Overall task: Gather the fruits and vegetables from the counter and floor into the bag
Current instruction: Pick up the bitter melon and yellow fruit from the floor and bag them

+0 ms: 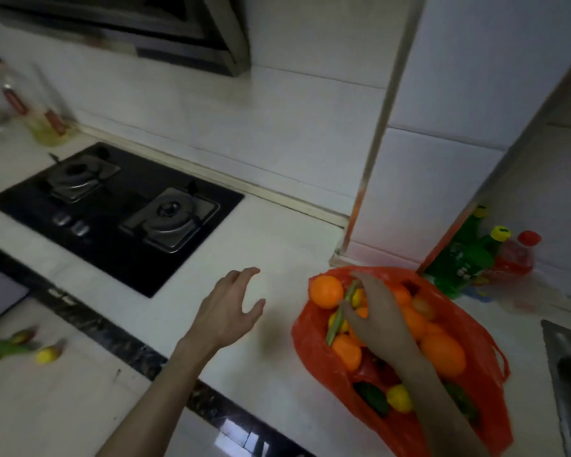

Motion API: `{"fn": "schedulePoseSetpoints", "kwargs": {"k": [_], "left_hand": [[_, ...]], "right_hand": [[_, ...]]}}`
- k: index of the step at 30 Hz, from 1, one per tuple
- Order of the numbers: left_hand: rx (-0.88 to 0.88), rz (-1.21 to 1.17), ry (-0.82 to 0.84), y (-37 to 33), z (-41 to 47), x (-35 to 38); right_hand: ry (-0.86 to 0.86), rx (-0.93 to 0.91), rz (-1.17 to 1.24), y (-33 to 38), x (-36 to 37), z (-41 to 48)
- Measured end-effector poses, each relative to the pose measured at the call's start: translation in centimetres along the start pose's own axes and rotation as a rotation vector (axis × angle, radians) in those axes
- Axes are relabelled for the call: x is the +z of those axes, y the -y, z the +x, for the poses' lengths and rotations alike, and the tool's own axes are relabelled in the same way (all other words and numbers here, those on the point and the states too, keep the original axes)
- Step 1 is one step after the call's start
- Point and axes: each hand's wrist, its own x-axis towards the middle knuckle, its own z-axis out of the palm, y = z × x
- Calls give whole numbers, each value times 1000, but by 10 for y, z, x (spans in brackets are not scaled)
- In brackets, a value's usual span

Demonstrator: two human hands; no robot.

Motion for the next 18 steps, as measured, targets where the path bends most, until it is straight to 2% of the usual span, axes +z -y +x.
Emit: {"fn": "schedulePoseSetpoints", "kwargs": {"k": [10,18], "left_hand": [[-300,106,-200,160,-152,-124],[-652,166,-277,258,-301,-187]], "right_hand": [[331,-362,-17,182,142,3],[587,-633,12,328,264,-31]]}}
